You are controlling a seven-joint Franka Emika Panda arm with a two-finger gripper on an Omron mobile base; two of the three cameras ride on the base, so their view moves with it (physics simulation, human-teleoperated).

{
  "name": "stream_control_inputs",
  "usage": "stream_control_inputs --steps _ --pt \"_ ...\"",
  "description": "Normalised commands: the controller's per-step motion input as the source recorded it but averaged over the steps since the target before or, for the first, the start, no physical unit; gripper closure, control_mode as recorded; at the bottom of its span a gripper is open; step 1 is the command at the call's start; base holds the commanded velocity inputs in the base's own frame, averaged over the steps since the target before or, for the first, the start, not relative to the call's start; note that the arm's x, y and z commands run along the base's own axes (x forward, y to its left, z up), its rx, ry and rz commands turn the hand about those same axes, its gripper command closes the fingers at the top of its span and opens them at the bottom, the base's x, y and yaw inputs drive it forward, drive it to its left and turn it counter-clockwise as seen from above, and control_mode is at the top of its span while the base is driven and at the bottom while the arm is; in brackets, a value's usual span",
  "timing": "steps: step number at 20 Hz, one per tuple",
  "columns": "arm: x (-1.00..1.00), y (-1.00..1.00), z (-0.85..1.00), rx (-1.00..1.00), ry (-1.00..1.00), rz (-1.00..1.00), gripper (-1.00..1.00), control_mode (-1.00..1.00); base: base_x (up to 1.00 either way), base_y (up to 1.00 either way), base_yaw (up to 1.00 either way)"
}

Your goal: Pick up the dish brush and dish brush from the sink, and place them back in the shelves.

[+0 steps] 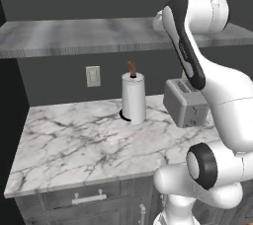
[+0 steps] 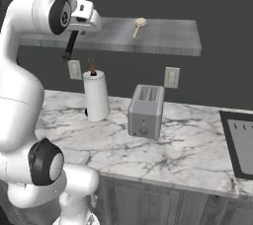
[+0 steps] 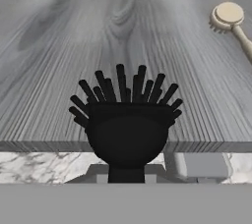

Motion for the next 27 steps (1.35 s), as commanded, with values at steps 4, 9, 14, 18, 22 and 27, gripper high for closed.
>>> stream_control_inputs --steps 4,9,14,18,22,27 --pt "0.59 0.0 0.0 0.0 0.0 0.0 1.0 -1.0 0.0 0.0 0.0" --pt "0.57 0.0 0.0 0.0 0.0 0.0 1.0 -1.0 0.0 0.0 0.0" --pt "0.58 0.0 0.0 0.0 0.0 0.0 1.0 -1.0 0.0 0.0 0.0" --pt "0.55 0.0 0.0 0.0 0.0 0.0 1.0 -1.0 0.0 0.0 0.0" --pt "0.48 0.0 0.0 0.0 0.0 0.0 1.0 -1.0 0.0 0.0 0.0" --pt "0.51 0.0 0.0 0.0 0.0 0.0 1.0 -1.0 0.0 0.0 0.0"
